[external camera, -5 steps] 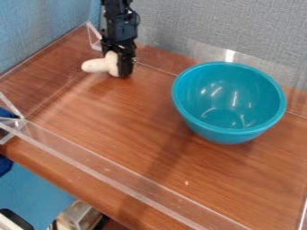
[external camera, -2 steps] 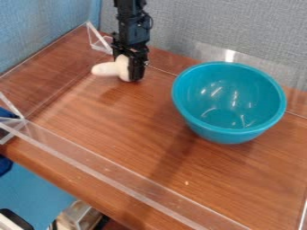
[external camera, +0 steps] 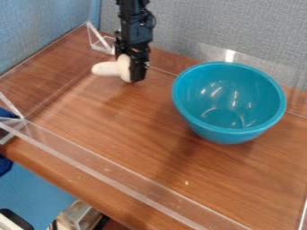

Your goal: Put the mushroom in the blue bowl

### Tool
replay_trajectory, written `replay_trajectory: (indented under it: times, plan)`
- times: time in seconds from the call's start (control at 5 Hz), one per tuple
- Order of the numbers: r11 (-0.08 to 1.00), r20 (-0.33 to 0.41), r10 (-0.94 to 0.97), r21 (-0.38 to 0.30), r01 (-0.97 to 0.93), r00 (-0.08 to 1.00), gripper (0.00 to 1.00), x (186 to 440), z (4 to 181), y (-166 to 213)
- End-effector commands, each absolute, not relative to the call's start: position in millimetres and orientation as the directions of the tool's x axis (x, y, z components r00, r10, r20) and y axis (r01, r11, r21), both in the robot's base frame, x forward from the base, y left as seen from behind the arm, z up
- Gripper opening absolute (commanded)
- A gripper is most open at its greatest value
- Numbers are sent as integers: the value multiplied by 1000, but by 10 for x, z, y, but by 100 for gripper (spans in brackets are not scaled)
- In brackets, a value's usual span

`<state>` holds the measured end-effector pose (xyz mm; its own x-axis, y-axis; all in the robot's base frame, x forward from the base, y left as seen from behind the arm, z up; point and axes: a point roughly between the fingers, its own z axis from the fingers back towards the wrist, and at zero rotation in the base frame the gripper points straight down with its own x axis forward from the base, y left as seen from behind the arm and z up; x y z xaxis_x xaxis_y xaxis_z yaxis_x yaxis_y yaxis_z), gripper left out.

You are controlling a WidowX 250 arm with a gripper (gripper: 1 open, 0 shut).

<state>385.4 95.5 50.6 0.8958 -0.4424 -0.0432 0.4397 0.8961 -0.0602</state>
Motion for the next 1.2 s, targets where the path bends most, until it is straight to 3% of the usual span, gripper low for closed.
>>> replay_trajectory:
  times: [0.0, 0.6, 1.0]
  plan:
    - [903, 30, -429, 12, 428, 903, 0, 3905, 991, 815]
    - [822, 27, -569, 35, 568, 822, 0, 3793, 1150, 860]
    - [826, 23, -562, 77, 559, 827, 0, 3789, 1707, 628]
